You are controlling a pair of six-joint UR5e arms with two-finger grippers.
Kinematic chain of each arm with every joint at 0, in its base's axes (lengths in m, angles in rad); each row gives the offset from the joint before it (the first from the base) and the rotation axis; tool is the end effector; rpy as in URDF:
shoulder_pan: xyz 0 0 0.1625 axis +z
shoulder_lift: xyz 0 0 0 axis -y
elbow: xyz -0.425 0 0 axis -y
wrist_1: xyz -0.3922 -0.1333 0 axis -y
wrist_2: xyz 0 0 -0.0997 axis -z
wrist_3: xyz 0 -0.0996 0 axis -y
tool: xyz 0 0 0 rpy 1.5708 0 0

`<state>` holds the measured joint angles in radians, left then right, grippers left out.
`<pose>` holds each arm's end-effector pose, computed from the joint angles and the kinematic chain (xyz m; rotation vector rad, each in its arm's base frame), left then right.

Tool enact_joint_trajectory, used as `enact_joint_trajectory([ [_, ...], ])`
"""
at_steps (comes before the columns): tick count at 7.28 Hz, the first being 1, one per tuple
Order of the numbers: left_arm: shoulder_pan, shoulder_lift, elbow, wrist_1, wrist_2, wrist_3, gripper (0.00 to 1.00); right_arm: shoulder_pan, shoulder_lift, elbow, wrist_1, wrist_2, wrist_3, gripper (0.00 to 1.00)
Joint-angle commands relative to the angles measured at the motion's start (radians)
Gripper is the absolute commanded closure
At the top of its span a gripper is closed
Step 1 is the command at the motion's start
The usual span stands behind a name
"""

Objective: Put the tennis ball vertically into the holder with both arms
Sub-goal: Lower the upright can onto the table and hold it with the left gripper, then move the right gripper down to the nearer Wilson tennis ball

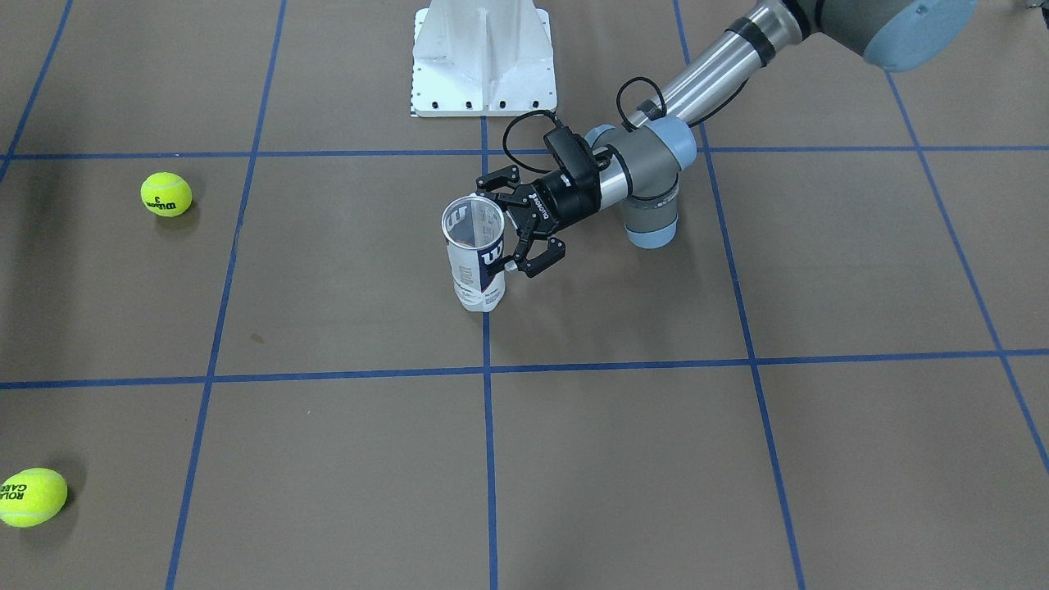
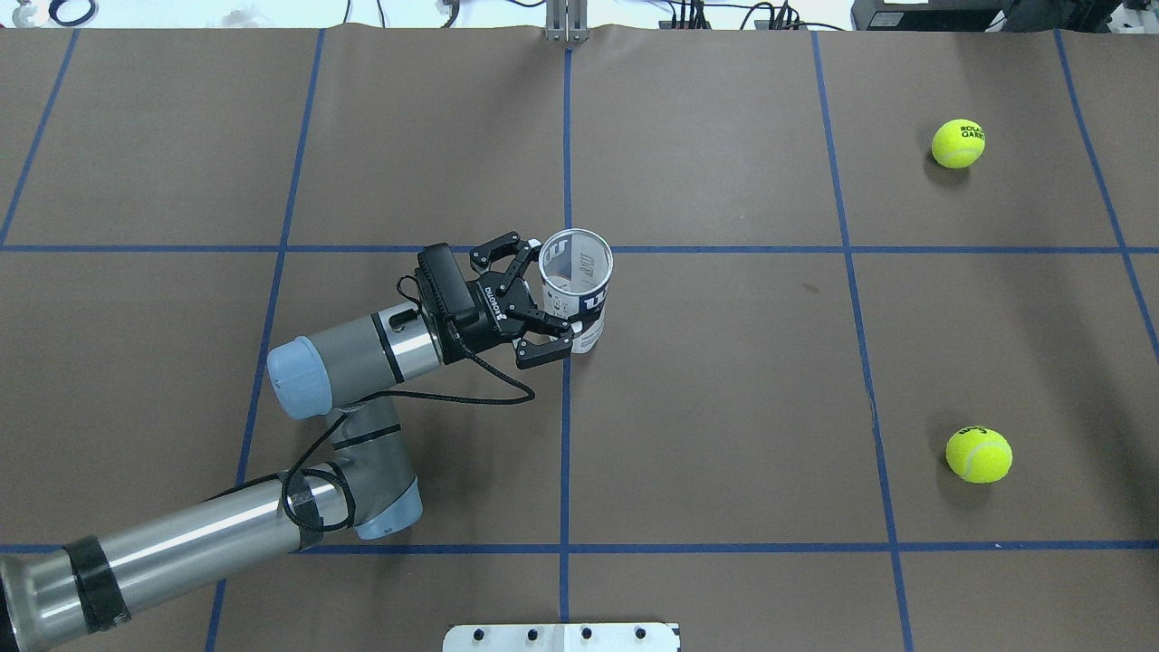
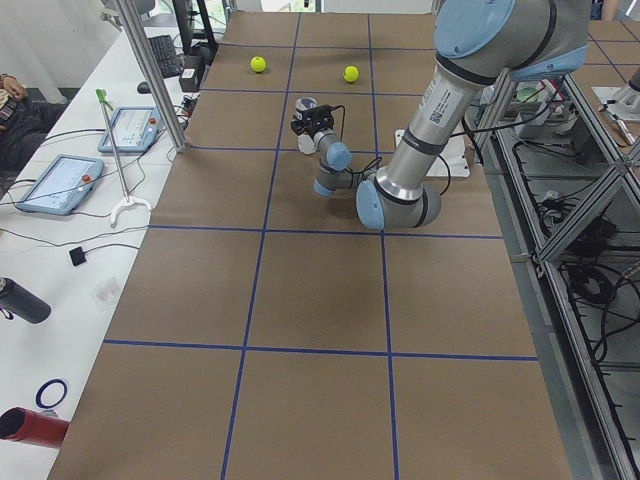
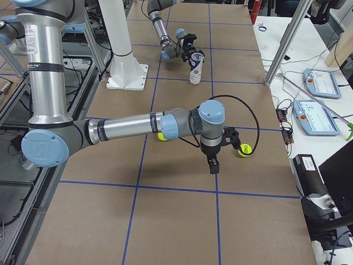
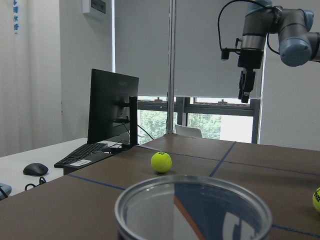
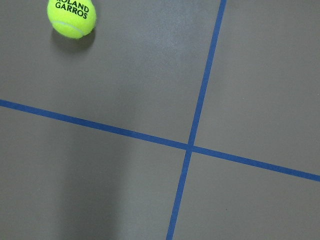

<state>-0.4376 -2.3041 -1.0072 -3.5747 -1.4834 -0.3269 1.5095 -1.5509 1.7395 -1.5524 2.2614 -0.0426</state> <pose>0.5705 -0.4237 0.2736 1.6682 1.4254 0.3642 0.0387 -0.5104 0.5685 0.1925 -0.6907 -0.1709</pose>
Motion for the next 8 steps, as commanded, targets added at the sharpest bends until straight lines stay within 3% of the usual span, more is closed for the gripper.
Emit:
enact_joint_trajectory([
  [1,0.000,0.000,-0.001,0.001,0.000,0.000,0.07,0.000,0.000,0.003,0.002,0.016,0.033,0.00],
  [4,0.000,0.000,-0.001,0.001,0.000,0.000,0.09,-0.014,0.000,0.044,0.003,0.078,0.145,0.00],
  [6,0.000,0.000,-0.002,0.001,0.000,0.000,0.10,-0.148,0.000,0.160,0.005,0.076,0.399,0.00],
  [8,0.002,-0.001,-0.002,0.001,0.000,0.000,0.10,-0.286,0.002,0.204,0.174,0.055,0.725,0.00],
])
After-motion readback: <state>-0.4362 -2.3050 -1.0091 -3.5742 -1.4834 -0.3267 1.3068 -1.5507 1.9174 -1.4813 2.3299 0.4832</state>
